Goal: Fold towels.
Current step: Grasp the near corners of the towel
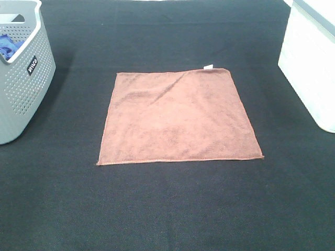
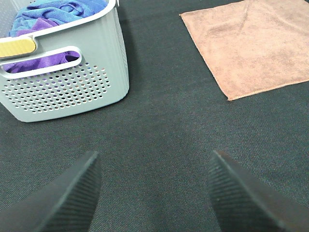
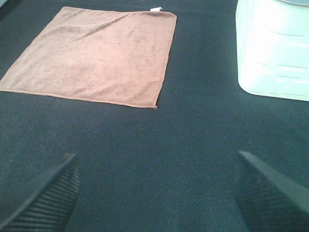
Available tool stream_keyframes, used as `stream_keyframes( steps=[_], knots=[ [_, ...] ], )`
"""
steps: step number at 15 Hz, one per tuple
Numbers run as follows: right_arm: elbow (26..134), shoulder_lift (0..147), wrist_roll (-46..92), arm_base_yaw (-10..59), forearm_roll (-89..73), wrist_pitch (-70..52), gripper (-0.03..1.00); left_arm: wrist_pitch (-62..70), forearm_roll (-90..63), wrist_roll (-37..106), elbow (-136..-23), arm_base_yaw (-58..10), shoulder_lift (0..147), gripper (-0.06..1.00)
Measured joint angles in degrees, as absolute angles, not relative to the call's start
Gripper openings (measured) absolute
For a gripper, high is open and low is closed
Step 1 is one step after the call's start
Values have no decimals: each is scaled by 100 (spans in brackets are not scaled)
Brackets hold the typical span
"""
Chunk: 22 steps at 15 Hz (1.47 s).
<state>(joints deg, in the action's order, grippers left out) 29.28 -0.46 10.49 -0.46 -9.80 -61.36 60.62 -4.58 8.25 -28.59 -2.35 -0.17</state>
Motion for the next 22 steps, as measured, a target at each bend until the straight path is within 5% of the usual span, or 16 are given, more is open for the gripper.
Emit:
stream_keyframes(
  steps=[22],
  knots=[
    [2928, -46, 1049, -46, -980, -6136, 81, 6062, -458, 825, -2859, -235, -17, 62]
  ],
)
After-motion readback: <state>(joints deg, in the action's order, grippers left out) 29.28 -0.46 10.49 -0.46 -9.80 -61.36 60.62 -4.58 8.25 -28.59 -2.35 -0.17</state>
